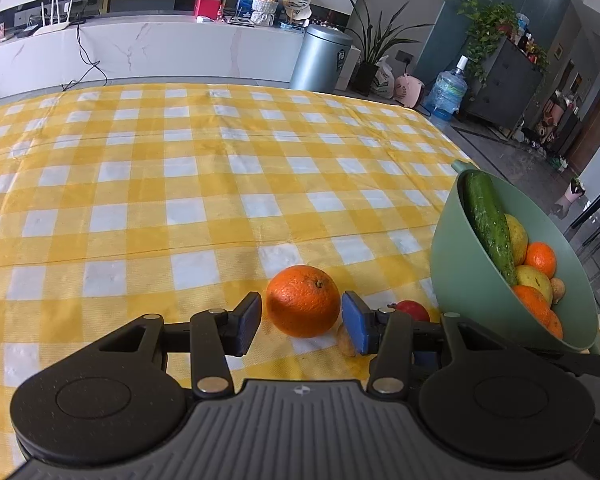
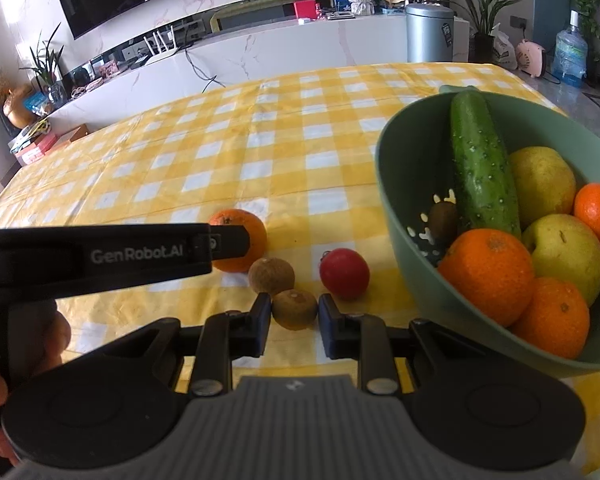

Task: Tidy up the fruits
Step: 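Grasp the last orange with the left tool while the right tool grasps a kiwi, then carry the orange and kiwi into the green colander and open both tools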

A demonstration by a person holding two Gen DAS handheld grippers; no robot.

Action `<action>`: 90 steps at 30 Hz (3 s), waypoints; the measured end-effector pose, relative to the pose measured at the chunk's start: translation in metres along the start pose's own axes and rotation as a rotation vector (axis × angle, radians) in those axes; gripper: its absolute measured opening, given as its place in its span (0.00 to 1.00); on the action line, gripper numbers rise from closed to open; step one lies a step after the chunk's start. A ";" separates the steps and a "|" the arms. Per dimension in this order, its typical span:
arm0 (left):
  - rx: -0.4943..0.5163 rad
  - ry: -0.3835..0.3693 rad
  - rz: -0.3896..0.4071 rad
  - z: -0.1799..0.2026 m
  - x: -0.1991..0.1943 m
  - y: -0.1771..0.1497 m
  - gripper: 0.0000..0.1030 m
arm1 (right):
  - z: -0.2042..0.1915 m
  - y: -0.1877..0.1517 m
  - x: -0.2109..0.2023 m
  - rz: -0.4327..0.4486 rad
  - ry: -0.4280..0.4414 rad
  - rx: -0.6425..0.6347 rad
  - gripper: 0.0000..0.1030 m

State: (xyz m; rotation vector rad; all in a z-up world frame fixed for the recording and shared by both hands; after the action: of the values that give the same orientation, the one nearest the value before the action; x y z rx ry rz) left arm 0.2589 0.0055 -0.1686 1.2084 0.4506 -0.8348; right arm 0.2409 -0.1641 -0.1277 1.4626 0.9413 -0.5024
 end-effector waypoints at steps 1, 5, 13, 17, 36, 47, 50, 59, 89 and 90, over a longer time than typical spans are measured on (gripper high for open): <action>-0.008 -0.001 0.001 -0.001 0.002 0.000 0.53 | 0.000 -0.001 0.001 -0.006 0.004 0.001 0.21; -0.052 -0.024 -0.008 -0.004 0.008 -0.001 0.53 | 0.001 -0.002 0.001 -0.010 0.009 0.004 0.21; -0.073 -0.046 -0.005 -0.004 0.008 -0.002 0.47 | 0.002 -0.002 0.002 -0.007 0.008 0.003 0.21; -0.071 -0.028 0.004 -0.005 0.004 -0.002 0.46 | 0.001 -0.001 0.001 0.000 0.009 0.001 0.21; -0.078 0.057 0.025 -0.006 -0.041 -0.009 0.46 | -0.008 -0.001 -0.020 0.077 0.032 -0.046 0.21; -0.101 0.085 0.020 0.002 -0.071 -0.023 0.46 | -0.010 -0.007 -0.054 0.138 0.037 -0.097 0.21; -0.092 0.097 0.025 0.008 -0.080 -0.025 0.46 | -0.009 -0.009 -0.067 0.162 0.034 -0.112 0.21; -0.052 0.087 0.069 0.040 -0.108 -0.020 0.46 | 0.002 -0.013 -0.114 0.235 0.043 -0.115 0.21; 0.111 -0.046 0.099 0.168 -0.093 0.006 0.46 | 0.103 0.009 -0.192 0.379 -0.093 -0.061 0.21; 0.118 -0.050 0.095 0.172 -0.090 0.005 0.46 | 0.106 0.009 -0.191 0.377 -0.098 -0.063 0.21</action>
State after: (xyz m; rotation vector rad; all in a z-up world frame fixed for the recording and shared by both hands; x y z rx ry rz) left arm 0.1849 -0.1268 -0.0468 1.3047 0.3043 -0.8176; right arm 0.1635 -0.3136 0.0124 1.4993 0.5796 -0.2612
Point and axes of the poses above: each gripper's, at about its wrist camera, not at the fingertips, and x roughly the way its jaws point, z to its right, y to its top, the point moved 6 cm from there along x, roughly the way its jaws point, and after that the axes turned 3 degrees about -x, right-handed, at the moved point
